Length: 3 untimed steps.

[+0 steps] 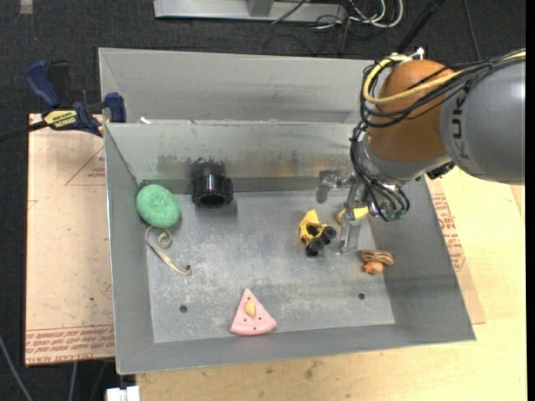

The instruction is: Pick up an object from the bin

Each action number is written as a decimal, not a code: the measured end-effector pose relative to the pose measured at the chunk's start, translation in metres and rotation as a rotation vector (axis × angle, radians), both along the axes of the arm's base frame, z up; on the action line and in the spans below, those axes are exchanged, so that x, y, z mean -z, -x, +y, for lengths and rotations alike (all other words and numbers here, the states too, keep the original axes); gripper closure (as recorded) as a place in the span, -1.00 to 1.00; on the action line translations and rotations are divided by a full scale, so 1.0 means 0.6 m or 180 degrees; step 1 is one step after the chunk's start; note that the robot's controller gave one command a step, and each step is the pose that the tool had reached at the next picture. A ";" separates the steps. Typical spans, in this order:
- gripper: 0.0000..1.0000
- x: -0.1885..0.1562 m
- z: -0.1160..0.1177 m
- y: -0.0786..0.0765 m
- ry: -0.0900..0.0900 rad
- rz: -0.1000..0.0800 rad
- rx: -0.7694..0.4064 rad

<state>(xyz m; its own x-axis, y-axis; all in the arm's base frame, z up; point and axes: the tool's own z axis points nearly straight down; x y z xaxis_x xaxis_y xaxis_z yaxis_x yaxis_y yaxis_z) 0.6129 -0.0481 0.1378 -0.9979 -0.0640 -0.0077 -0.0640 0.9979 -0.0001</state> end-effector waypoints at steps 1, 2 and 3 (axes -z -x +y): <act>-1.00 0.088 0.002 -0.007 0.0004 -0.0001 -0.0192; 1.00 0.106 -0.019 -0.008 -0.0011 -0.0022 0.0421; 1.00 0.106 -0.019 -0.008 -0.0009 -0.0022 0.0417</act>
Offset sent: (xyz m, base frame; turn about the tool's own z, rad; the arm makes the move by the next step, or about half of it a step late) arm 0.0003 -0.0129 -0.0678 0.1323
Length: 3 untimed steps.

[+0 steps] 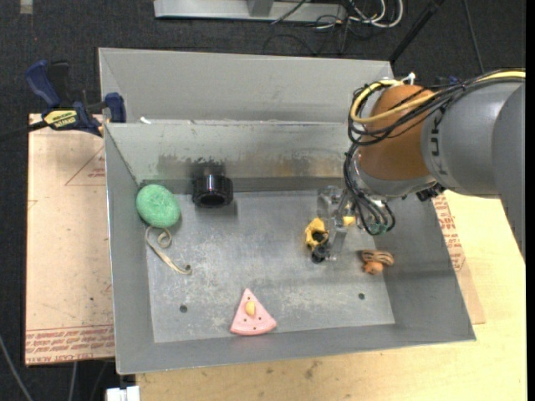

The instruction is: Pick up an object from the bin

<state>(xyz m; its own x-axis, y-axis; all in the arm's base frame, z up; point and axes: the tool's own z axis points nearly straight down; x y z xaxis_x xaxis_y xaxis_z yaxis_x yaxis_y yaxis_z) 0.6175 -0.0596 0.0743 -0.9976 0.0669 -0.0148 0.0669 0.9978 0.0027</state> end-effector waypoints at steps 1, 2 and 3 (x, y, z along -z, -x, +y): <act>1.00 0.000 0.034 -0.071 0.0004 0.0007 -0.0040; 1.00 0.000 0.034 -0.071 0.0005 0.0007 -0.0041; 1.00 -0.083 0.009 -0.055 0.0001 0.0051 -0.0035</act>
Offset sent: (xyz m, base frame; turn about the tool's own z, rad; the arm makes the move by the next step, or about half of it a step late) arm 0.0000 0.0000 0.0000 0.0000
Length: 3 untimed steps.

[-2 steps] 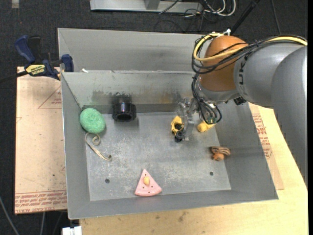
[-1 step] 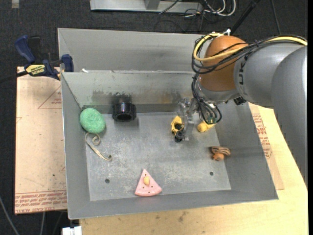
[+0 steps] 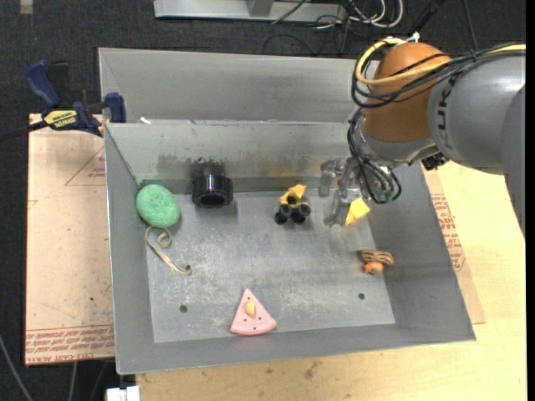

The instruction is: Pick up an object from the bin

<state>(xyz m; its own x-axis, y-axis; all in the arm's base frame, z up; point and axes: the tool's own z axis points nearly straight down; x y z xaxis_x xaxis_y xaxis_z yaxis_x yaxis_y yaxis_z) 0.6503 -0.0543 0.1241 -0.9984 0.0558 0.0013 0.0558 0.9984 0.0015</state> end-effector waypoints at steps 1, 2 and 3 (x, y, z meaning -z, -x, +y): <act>-1.00 0.043 0.018 -0.003 0.0003 -0.0022 0.0011; -1.00 0.088 0.027 -0.004 0.0003 -0.0032 0.0021; -1.00 0.087 0.038 -0.004 0.0004 -0.0030 0.0308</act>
Offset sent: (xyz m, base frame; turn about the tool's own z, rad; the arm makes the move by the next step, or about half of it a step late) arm 0.0000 0.0000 0.0000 0.0000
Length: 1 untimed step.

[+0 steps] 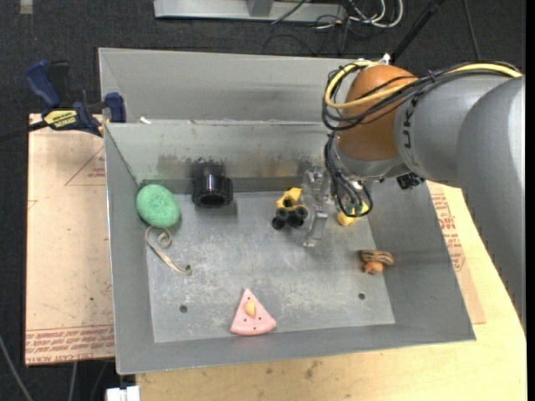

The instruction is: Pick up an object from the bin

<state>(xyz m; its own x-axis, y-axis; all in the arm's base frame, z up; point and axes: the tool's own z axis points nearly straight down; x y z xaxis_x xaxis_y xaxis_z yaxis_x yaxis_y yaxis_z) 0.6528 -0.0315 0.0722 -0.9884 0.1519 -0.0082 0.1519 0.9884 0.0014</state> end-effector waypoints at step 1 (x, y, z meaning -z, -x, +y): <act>-1.00 -0.002 0.016 0.037 -0.0004 -0.0010 0.0288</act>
Offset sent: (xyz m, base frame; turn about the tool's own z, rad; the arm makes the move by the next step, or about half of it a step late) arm -0.0070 0.0196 -0.0022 0.1327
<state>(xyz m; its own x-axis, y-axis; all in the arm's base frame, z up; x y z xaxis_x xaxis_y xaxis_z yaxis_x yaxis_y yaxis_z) 0.6308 -0.0216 0.0733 -0.9706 0.2405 -0.0111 0.2405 0.9707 0.0033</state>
